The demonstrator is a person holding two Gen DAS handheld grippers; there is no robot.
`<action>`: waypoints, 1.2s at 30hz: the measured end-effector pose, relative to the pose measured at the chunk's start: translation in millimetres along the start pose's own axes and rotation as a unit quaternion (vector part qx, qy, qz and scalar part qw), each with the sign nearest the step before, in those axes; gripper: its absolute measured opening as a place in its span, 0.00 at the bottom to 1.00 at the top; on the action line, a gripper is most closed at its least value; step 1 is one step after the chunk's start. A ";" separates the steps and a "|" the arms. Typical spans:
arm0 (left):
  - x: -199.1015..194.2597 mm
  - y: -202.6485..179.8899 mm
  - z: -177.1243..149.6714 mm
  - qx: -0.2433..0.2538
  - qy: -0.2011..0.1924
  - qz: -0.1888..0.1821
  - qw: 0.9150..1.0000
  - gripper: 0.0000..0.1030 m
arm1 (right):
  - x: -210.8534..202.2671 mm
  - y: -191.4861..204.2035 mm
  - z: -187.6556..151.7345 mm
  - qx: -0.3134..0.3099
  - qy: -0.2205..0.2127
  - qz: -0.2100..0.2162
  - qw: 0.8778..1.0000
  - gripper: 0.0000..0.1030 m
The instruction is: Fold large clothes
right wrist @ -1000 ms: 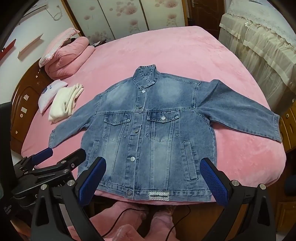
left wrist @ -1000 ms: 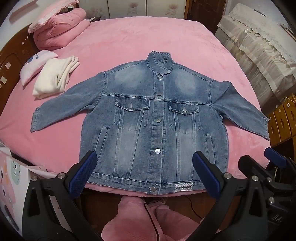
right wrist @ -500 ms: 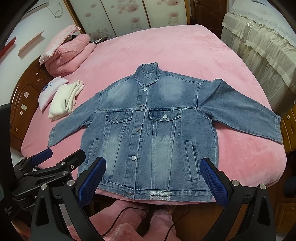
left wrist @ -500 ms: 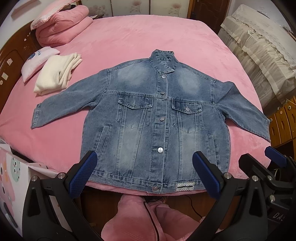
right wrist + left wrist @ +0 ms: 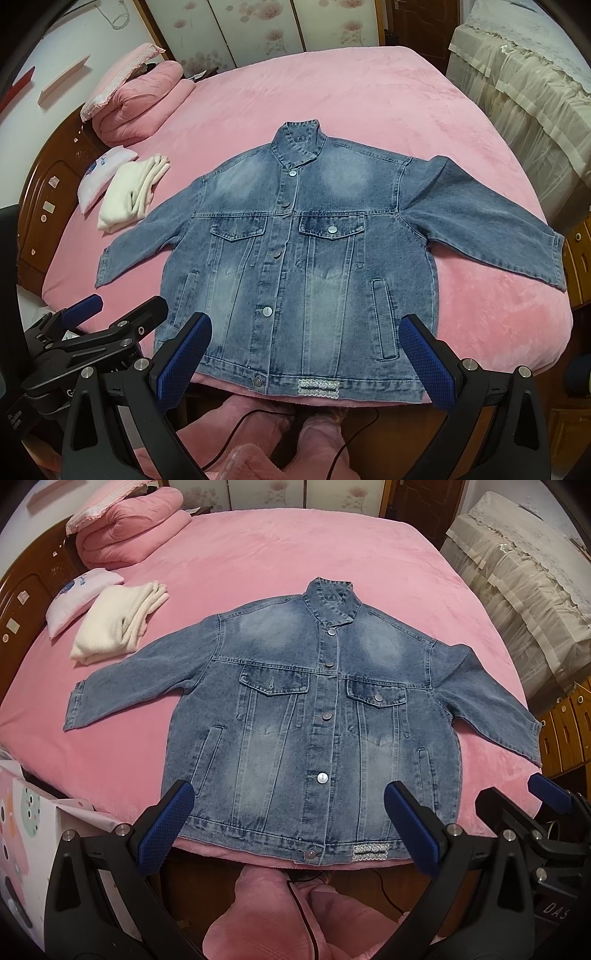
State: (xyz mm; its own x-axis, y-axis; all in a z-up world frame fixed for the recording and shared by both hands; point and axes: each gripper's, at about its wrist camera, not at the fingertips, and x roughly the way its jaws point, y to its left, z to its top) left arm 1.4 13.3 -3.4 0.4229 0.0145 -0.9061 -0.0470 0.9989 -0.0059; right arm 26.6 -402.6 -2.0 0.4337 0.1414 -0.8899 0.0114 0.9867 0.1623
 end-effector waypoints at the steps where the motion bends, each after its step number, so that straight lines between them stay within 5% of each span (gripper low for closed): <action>1: 0.0 0.0 0.0 0.000 0.000 0.000 1.000 0.99 | 0.6 0.0 0.0 0.000 0.001 0.000 1.000 0.99; 36: -10.0 3.8 -2.0 -0.013 -0.014 0.006 1.000 0.99 | -1.6 1.7 1.1 -0.013 -0.004 0.001 1.000 0.99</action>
State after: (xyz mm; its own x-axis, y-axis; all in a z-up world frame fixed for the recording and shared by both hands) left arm -4.9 16.9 4.8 0.4478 0.0274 -0.8937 -0.0753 0.9971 -0.0071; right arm 26.9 -401.2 0.2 0.4407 0.1437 -0.8861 -0.0133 0.9880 0.1537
